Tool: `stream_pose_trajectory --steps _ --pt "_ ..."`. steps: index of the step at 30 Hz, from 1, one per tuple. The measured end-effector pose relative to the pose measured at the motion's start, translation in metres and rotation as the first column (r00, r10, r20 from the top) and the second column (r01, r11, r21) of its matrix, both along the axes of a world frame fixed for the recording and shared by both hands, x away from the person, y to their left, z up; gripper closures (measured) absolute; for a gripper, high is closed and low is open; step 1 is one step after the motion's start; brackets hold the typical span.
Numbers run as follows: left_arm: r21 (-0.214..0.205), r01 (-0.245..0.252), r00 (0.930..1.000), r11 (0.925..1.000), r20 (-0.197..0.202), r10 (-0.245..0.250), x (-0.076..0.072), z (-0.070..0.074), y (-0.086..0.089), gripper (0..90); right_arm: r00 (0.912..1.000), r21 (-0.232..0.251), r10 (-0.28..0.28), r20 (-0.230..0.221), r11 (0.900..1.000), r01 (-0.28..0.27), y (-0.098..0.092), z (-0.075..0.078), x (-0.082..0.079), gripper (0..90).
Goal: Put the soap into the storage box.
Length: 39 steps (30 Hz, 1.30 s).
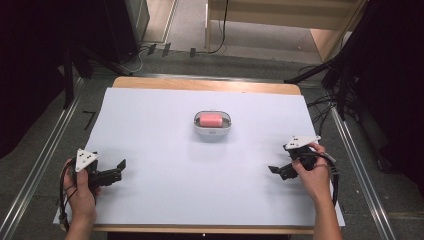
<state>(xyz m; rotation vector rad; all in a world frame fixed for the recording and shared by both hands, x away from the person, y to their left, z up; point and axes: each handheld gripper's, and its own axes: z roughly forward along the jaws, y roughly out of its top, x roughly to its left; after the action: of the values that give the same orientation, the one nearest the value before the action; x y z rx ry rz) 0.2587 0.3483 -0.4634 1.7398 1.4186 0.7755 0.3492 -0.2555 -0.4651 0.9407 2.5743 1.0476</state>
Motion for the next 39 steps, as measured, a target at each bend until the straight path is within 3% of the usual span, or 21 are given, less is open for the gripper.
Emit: stream_pose_trajectory --steps 7,15,24,25,28,29,34,39 --pt "0.001 0.0 1.0 1.0 0.0 0.0 0.0 0.0 0.0 0.0 0.9977 0.061 -0.059 0.033 0.9965 0.057 -0.015 -0.003 -0.01 0.0" --pt "0.0 -0.001 1.0 1.0 0.001 0.001 0.0 0.0 0.0 0.0 0.9897 0.135 -0.13 0.06 0.9836 0.121 -0.03 -0.005 -0.021 0.0" --pt "0.0 0.0 1.0 1.0 0.0 0.0 0.0 0.0 0.0 0.0 0.9674 0.179 -0.229 0.108 0.9617 0.208 -0.043 -0.009 -0.034 0.0" --pt "0.0 0.0 1.0 1.0 0.001 0.0 0.0 0.0 0.0 0.0 0.9593 0.198 -0.257 0.117 0.9525 0.231 -0.046 -0.01 -0.038 0.0" --pt "-0.001 0.0 1.0 1.0 0.0 0.0 0.0 0.0 0.0 0.0 0.9492 0.23 -0.291 0.119 0.9381 0.259 -0.05 -0.011 -0.042 0.0" --pt "-0.001 0.0 1.0 1.0 0.0 0.0 0.0 0.0 0.0 0.0 0.9492 0.23 -0.291 0.119 0.9381 0.259 -0.05 -0.011 -0.042 0.0" --pt "0.002 -0.002 1.0 1.0 0.0 0.002 0.0 0.0 0.0 0.0 0.9327 0.249 -0.339 0.122 0.9201 0.302 -0.055 -0.018 -0.051 0.0" --pt "0.001 -0.001 1.0 1.0 0.0 0.001 0.0 0.0 0.0 0.0 0.9251 0.26 -0.36 0.121 0.9109 0.32 -0.059 -0.021 -0.057 0.0"
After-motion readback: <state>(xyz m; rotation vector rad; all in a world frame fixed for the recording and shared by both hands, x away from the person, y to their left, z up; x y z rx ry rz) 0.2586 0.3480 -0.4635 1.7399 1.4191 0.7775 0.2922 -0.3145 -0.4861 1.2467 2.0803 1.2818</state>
